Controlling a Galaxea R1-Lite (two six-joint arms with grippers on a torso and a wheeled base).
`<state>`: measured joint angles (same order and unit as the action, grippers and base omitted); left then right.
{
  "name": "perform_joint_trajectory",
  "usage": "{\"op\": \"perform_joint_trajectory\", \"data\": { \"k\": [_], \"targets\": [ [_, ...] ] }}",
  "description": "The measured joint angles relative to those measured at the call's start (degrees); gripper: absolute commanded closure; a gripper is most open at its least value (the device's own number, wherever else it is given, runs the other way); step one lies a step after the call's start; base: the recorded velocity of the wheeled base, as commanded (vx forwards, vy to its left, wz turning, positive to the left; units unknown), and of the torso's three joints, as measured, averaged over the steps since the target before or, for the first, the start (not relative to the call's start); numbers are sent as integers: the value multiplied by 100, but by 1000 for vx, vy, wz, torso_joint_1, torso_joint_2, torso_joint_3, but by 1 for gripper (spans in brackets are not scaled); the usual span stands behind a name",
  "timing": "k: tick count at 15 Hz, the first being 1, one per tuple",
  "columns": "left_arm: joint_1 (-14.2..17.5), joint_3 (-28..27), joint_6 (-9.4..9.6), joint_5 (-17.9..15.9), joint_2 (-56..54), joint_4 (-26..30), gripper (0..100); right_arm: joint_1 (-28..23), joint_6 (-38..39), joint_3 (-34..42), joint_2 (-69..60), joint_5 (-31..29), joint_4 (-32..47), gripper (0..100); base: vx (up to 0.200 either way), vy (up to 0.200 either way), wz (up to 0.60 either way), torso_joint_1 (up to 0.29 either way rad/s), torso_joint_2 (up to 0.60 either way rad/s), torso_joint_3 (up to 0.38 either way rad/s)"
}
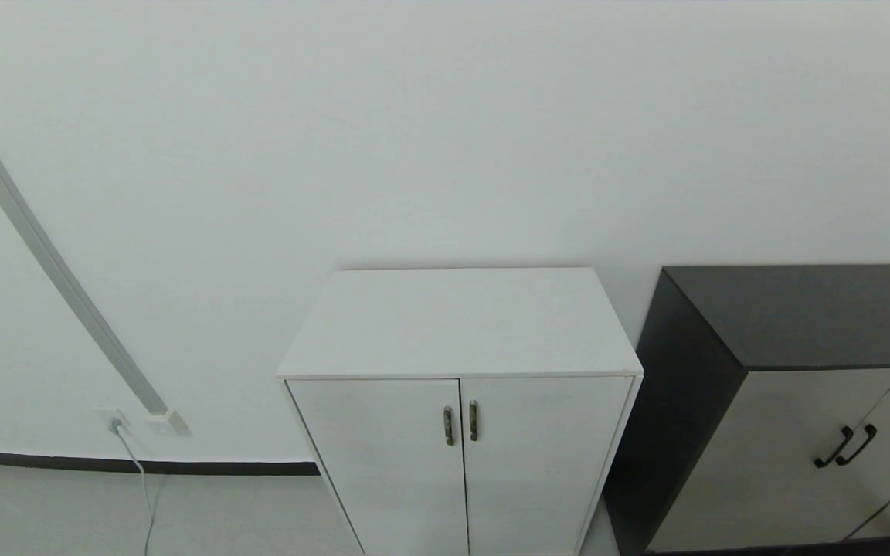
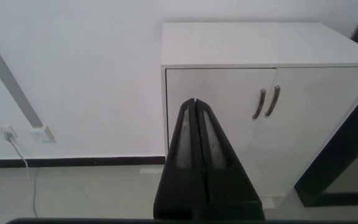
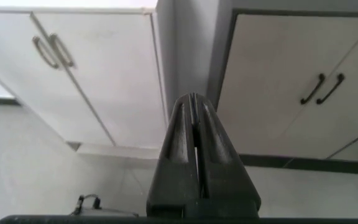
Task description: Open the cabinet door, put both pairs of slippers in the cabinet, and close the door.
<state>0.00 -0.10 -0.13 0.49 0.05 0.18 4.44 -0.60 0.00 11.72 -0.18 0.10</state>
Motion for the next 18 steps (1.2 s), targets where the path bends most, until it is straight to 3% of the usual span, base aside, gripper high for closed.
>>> {"op": "perform_joint_trajectory", "data": {
  "k": [6,10,18],
  "targets": [
    [0,0,6,-2,0,0,100,-23,-95,-5,-546,2,6,100,0,0,0,0,0,0],
    [0,0,13,-16,0,0,100,-477,-73,0,-908,-24,0,100,0,0,0,0,0,0],
    [0,0,2,-6,0,0,100,-468,440,0,-1151,-66,-26,100,0,0,0,0,0,0]
  ]
}}
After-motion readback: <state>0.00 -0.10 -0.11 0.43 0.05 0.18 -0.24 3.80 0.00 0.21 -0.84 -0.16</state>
